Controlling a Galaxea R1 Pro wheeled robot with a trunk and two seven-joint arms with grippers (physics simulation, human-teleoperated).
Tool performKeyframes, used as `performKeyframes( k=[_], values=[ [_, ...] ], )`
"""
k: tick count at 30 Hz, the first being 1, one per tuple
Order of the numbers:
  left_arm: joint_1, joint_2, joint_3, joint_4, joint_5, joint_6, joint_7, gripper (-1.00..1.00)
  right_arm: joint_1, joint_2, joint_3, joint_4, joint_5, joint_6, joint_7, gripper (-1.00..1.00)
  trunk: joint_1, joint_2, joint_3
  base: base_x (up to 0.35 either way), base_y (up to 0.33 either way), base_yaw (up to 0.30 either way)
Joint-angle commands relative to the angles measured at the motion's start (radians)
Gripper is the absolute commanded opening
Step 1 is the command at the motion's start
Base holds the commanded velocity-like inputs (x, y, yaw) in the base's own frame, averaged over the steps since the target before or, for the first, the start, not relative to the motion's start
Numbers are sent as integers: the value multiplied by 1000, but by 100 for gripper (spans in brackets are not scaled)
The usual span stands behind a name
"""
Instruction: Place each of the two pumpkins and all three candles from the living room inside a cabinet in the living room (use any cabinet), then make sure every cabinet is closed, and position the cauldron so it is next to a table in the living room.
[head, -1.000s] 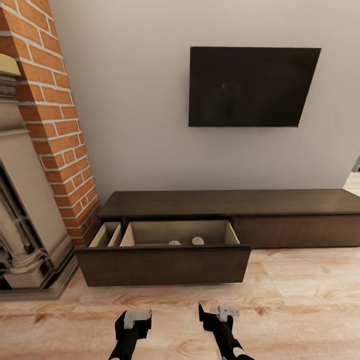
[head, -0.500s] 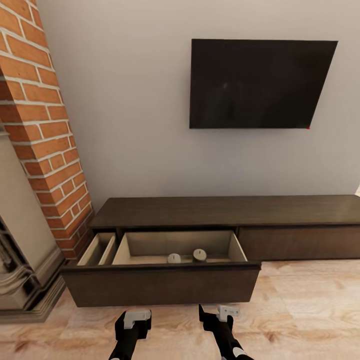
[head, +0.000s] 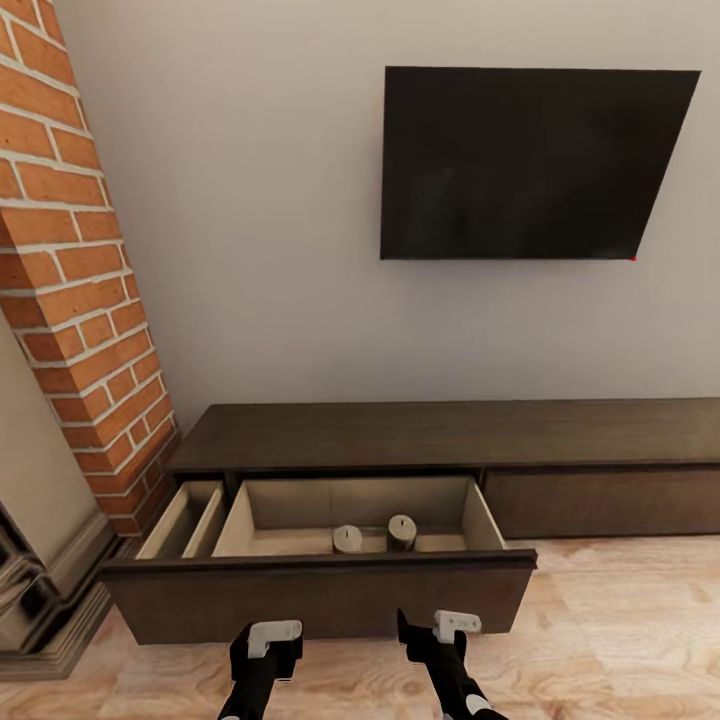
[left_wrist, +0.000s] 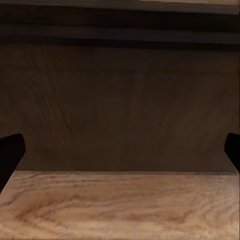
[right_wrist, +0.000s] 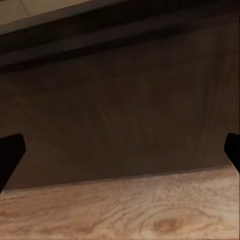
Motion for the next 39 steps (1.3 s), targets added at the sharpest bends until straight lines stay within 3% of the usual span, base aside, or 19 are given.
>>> performKeyframes(
  k=[1, 11, 39],
  values=[
    [-1, 1, -8, -1, 7, -4, 8, 100, -1, 0, 8, 1, -10, -4, 1, 100, 0, 0, -1, 215, 0, 0],
    [-1, 2, -8, -1, 7, -4, 8, 100, -1, 0, 9, 2, -9, -3, 2, 100, 0, 0, -1, 190, 0, 0],
    [-1, 2, -7, -1, 16, -4, 5, 100, -1, 0, 9, 2, -12, -2, 4, 100, 0, 0, -1, 5, 0, 0]
  ],
)
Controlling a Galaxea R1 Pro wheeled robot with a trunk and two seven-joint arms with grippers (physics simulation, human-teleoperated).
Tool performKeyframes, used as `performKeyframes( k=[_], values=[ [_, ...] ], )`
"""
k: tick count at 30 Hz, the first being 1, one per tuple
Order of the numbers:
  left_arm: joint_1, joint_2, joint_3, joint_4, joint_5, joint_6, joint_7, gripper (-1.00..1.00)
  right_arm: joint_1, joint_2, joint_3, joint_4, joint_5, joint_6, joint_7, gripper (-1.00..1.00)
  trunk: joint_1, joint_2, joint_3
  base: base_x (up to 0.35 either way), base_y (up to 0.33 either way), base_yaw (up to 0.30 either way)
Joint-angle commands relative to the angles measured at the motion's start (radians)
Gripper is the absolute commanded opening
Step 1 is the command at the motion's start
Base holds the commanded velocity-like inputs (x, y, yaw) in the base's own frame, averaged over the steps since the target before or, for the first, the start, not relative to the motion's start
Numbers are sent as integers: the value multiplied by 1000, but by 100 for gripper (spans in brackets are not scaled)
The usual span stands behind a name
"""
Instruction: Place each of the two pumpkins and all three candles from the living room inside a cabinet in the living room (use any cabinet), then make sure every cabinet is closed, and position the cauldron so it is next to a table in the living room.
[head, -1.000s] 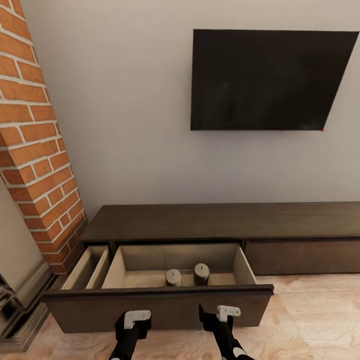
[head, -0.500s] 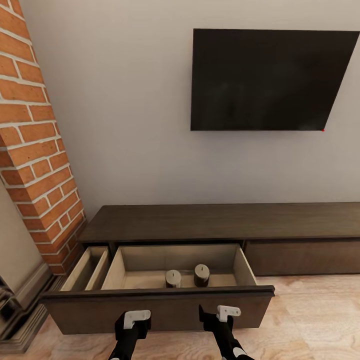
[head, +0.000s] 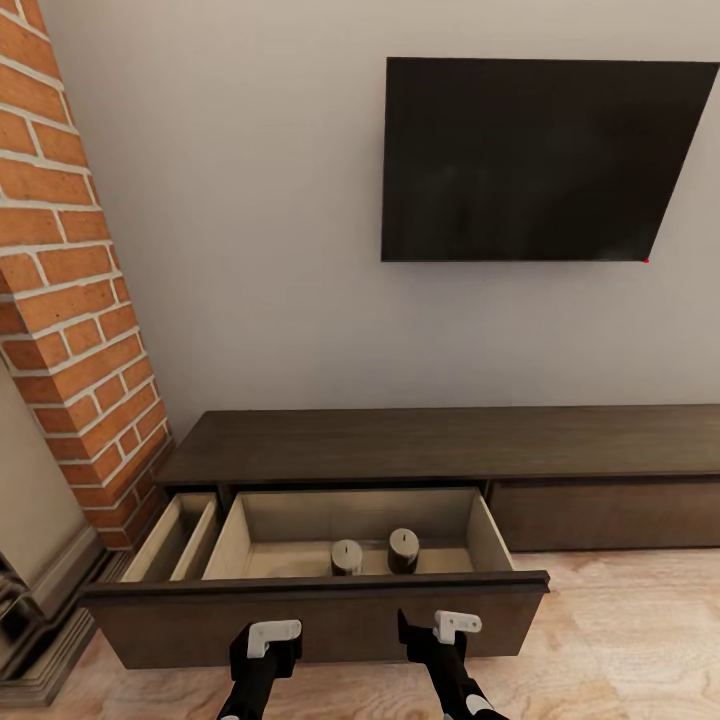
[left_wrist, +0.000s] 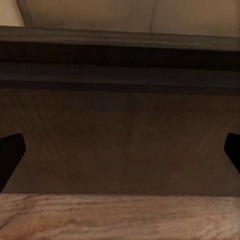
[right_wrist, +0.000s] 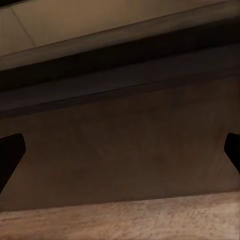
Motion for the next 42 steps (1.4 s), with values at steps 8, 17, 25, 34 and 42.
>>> performKeyframes(
  k=[8, 17, 25, 34, 42],
  values=[
    [-1, 1, -8, -4, 8, -4, 8, 100, -1, 0, 8, 1, -11, -3, 2, 100, 23, -42, -20, 0, 0, 0],
    [-1, 1, -7, -3, 8, -4, 8, 100, -1, 0, 9, 3, -7, 46, 5, 100, 57, -105, -48, 0, 0, 0],
    [-1, 1, -8, -4, 7, -5, 8, 100, -1, 0, 9, 1, -5, 68, 5, 100, 57, -105, -48, 0, 0, 0],
    [-1, 1, -9, -1, 4, -4, 9, 100, -1, -1, 8, 1, -7, 52, 3, 100, 57, -105, -48, 26, 0, 0],
    [-1, 1, -8, -1, 3, -4, 9, 100, -1, 0, 9, 1, -7, 46, 3, 100, 57, -105, -48, 175, 0, 0]
  ],
)
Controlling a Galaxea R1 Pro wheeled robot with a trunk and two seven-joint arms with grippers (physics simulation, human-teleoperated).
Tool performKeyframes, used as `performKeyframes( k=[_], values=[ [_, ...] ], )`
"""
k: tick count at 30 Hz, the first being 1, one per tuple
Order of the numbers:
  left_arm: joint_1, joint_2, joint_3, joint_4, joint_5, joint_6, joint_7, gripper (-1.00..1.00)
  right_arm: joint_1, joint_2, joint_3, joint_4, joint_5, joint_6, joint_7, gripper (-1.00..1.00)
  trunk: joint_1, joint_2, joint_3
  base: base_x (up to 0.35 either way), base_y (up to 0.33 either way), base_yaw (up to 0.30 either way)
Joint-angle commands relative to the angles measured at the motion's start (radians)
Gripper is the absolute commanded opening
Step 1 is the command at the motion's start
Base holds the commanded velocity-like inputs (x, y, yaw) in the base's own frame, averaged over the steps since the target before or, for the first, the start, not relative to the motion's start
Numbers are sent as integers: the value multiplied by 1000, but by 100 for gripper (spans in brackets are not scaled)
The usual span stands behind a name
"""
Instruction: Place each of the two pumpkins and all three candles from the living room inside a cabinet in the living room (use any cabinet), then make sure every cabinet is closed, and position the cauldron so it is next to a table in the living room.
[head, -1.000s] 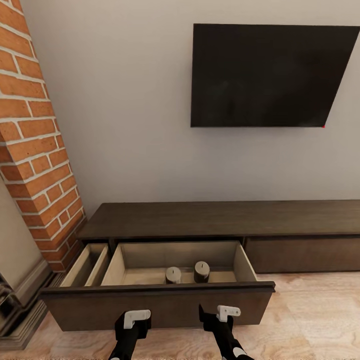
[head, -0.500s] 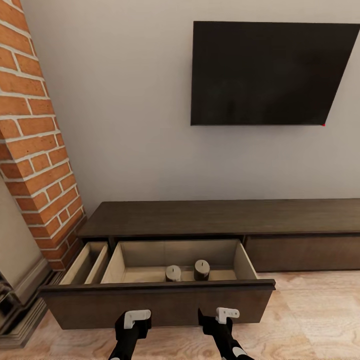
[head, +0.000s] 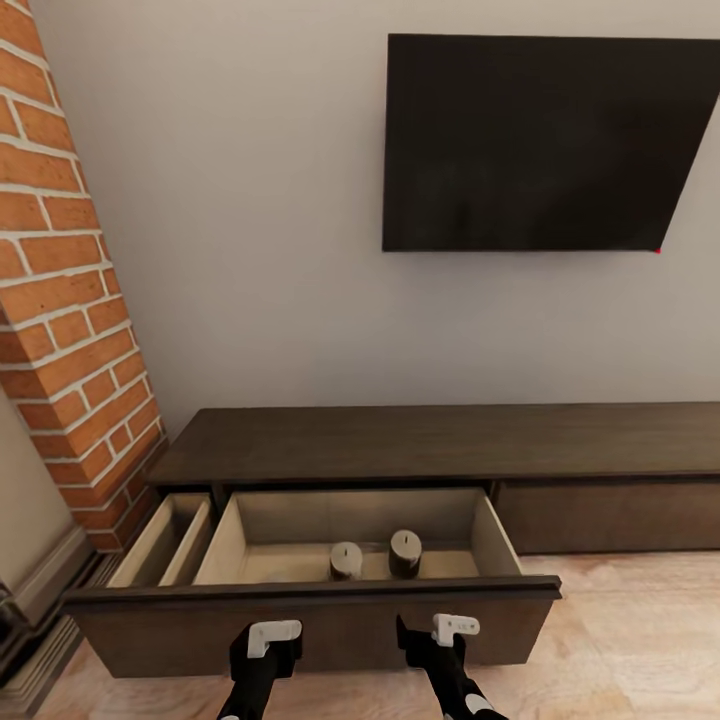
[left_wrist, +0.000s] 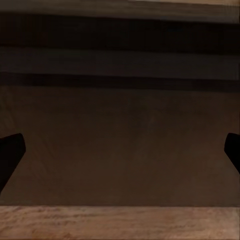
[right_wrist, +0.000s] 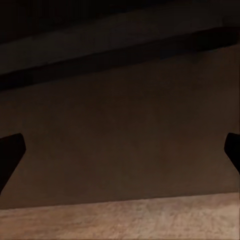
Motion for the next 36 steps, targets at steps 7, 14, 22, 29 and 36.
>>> performKeyframes(
  k=[7, 14, 22, 29, 36],
  values=[
    [-1, 1, -9, -1, 7, -4, 8, 100, -1, 0, 8, 1, -9, -4, 3, 100, 0, 0, -1, 243, 0, 0],
    [-1, 1, -8, -1, 10, -4, 7, 100, -1, 0, 8, 1, -9, -4, 3, 100, 0, 0, -1, 96, 0, 0],
    [-1, 1, -8, -1, 10, -4, 6, 100, -1, 0, 8, 1, -9, -4, 3, 100, 0, 0, -1, 204, 0, 0],
    [-1, 1, -8, -1, 9, -4, 6, 100, -1, 0, 8, 1, -9, -4, 3, 100, 0, 0, -1, 306, 0, 0],
    [-1, 1, -8, -1, 8, -4, 6, 100, -1, 0, 8, 1, -8, -4, 3, 100, 0, 0, -1, 303, 0, 0]
  ],
)
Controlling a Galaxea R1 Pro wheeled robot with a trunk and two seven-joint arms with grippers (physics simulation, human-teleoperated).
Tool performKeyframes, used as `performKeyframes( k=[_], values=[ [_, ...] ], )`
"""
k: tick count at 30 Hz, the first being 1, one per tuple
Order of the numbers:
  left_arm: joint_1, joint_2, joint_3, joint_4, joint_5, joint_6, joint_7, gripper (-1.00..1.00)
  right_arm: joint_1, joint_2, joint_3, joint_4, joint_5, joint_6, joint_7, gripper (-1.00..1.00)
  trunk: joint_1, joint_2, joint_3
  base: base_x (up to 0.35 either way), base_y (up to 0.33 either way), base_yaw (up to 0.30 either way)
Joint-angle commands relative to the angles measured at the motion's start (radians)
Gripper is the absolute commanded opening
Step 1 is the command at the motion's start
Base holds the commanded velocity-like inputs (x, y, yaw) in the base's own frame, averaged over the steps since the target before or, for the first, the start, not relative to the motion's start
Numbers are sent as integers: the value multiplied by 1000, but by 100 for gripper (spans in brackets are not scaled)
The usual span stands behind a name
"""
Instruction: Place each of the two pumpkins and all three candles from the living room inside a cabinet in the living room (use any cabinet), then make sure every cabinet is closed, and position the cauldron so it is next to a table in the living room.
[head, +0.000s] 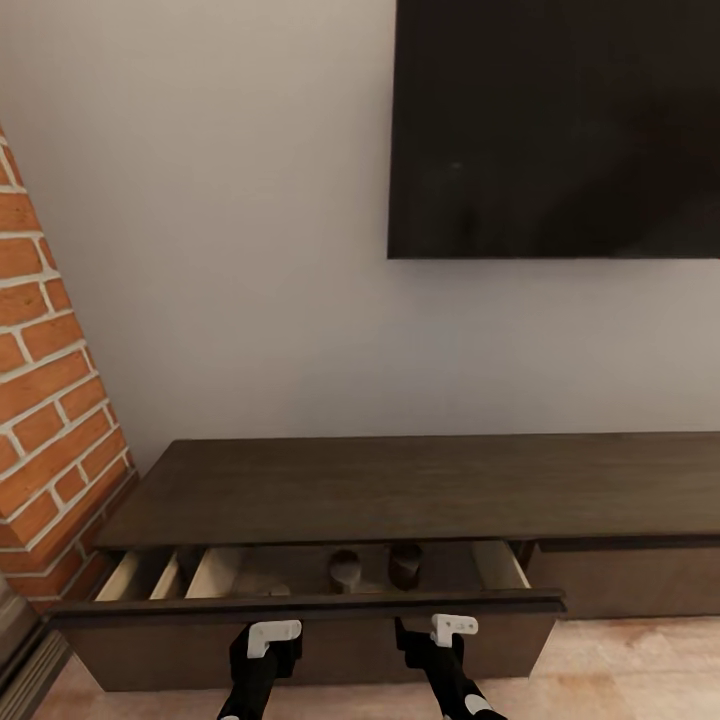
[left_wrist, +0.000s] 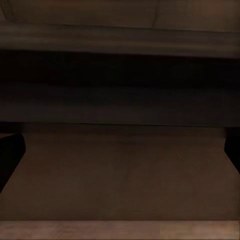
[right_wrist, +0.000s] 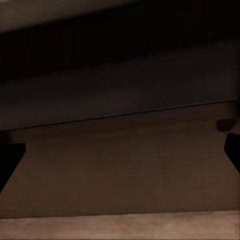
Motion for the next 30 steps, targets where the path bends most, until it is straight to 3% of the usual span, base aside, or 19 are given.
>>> performKeyframes(
  k=[1, 17, 30],
  values=[
    [-1, 1, -8, -1, 7, -4, 8, 100, -1, 0, -5, 1, -14, -4, 1, 100, 0, 0, -1, 276, 0, 0],
    [-1, 1, -8, -1, 7, -4, 8, 100, -1, 0, -5, 1, -14, -4, 1, 100, 0, 0, -1, 206, 0, 0],
    [-1, 1, -8, -1, 7, -4, 8, 100, -1, 0, -5, 1, -14, -4, 1, 100, 0, 0, -1, 27, 0, 0]
  ],
)
